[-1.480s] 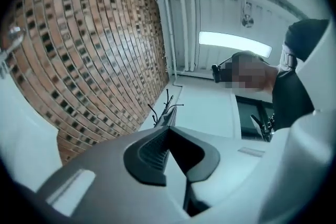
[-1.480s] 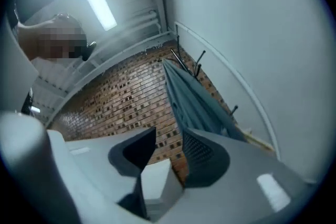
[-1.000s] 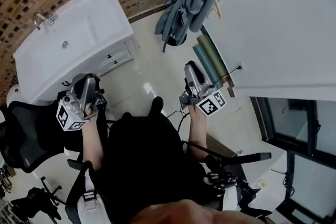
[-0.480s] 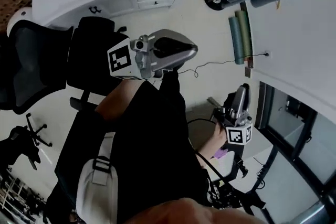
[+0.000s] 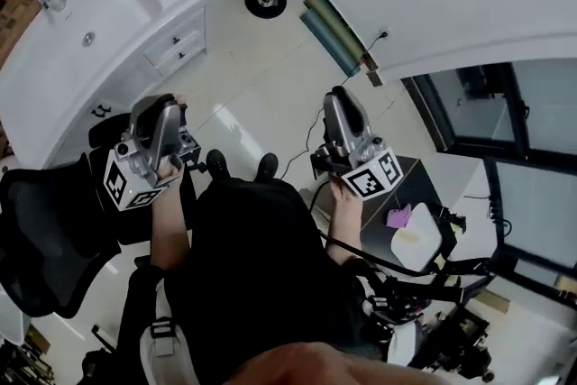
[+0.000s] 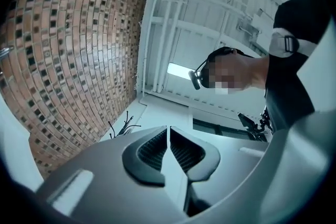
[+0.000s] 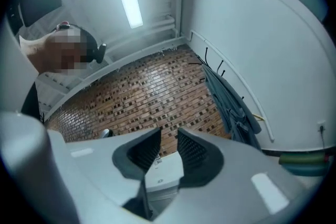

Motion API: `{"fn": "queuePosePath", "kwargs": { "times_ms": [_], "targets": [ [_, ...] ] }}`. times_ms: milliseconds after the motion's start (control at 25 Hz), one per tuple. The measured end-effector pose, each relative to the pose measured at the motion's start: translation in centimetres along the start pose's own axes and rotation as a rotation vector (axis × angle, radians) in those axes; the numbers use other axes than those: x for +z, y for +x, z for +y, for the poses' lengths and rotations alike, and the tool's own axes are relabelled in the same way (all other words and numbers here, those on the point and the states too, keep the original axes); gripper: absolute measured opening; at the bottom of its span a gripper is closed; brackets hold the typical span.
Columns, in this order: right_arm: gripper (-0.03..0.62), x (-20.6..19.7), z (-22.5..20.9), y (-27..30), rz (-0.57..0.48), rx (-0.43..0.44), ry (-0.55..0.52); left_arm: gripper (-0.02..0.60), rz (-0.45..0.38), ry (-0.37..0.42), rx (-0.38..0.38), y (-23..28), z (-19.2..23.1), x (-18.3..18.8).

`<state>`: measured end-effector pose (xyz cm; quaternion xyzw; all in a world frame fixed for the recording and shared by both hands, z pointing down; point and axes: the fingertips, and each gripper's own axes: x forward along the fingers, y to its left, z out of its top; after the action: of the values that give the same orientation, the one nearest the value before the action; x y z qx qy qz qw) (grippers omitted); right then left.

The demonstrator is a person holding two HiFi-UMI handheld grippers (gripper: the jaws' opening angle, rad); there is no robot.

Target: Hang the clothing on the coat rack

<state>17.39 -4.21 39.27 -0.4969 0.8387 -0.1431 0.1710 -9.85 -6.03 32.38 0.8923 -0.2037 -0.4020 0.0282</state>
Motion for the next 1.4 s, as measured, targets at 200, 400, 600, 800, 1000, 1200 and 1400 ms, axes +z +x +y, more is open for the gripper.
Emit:
{"fn": "queuePosePath", "kwargs": {
  "times_ms": [200, 400, 600, 800, 1000, 1200, 1400],
  "targets": [
    [0.083, 2.4, -1.1, -3.3, 0.015, 0.031, -0.106, 0.002, 0.061, 0.025, -0.037, 3.1, -3.6, -2.1],
    [0.003, 6.6, -1.9, -7.2, -0.033, 0.03, -0.225, 0.002, 0.141, 0.061, -0.155, 7.5, -8.1, -5.2],
    [0.003, 10.0, -1.8, -9.3, -0.123, 0.038, -0.363, 0.003, 0.224, 0.156, -0.241, 10.3, -11.5, -7.5],
    [0.003, 11.2, -0.6, -10.1, -0.138, 0.071, -0.474, 0.003, 0.281, 0.315, -0.259, 11.3, -13.6, -8.0],
    [0.003, 11.3, -0.4, -10.6, -0.135, 0.084, -0.477, 0.003, 0.476, 0.593, -0.235, 12.4, -13.7, -10.1],
    [0.003, 11.2, 0.1, -10.4, -0.101, 0.121, -0.489, 0.003, 0.579, 0.668, -0.23, 12.0, -14.0, -10.9],
    [0.003, 11.2, 0.0, -10.6, -0.097, 0.132, -0.481, 0.002, 0.411, 0.422, -0.198, 11.6, -14.2, -9.2]
  ]
}}
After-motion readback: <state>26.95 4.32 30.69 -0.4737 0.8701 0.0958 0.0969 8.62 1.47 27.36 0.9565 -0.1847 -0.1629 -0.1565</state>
